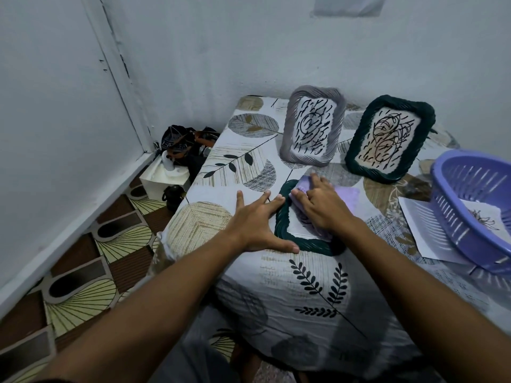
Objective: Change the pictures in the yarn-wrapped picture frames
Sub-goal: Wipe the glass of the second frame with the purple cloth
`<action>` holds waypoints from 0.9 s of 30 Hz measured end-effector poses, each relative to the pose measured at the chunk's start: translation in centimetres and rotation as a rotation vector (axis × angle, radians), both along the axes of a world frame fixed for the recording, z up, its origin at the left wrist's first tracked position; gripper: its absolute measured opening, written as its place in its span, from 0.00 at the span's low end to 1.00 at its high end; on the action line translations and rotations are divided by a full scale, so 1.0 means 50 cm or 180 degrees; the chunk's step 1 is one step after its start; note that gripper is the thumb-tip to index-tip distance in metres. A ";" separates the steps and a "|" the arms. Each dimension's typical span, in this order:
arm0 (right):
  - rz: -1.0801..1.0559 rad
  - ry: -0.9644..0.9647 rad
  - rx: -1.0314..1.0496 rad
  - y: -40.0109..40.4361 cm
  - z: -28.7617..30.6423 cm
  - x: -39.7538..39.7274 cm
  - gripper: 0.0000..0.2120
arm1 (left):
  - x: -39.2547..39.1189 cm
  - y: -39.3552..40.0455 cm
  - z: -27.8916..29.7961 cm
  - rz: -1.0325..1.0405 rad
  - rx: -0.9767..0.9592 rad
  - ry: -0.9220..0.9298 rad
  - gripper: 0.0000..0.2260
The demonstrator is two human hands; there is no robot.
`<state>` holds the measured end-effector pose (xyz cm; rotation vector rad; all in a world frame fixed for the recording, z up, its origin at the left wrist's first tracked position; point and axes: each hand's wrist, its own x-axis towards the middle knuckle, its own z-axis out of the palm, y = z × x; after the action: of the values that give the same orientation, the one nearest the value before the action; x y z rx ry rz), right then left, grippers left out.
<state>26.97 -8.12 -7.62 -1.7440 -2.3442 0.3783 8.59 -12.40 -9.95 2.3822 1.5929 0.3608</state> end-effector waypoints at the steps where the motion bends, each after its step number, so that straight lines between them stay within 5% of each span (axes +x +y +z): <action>1: -0.0014 -0.0016 0.0010 0.009 0.000 -0.002 0.29 | 0.000 0.000 0.000 0.0000 0.0007 0.0006 0.58; 17: -0.0245 -0.0076 0.0002 0.019 0.015 0.091 0.29 | 0.003 -0.007 0.008 0.0008 0.0008 0.0186 0.54; 27: 0.0652 -0.0293 -0.0004 0.011 0.006 0.029 0.27 | 0.002 -0.004 0.005 0.0013 0.0008 0.0130 0.54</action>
<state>28.42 -7.55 -7.33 -1.5572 -2.5976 0.3365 8.69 -12.59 -9.71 2.4033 1.6160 0.3170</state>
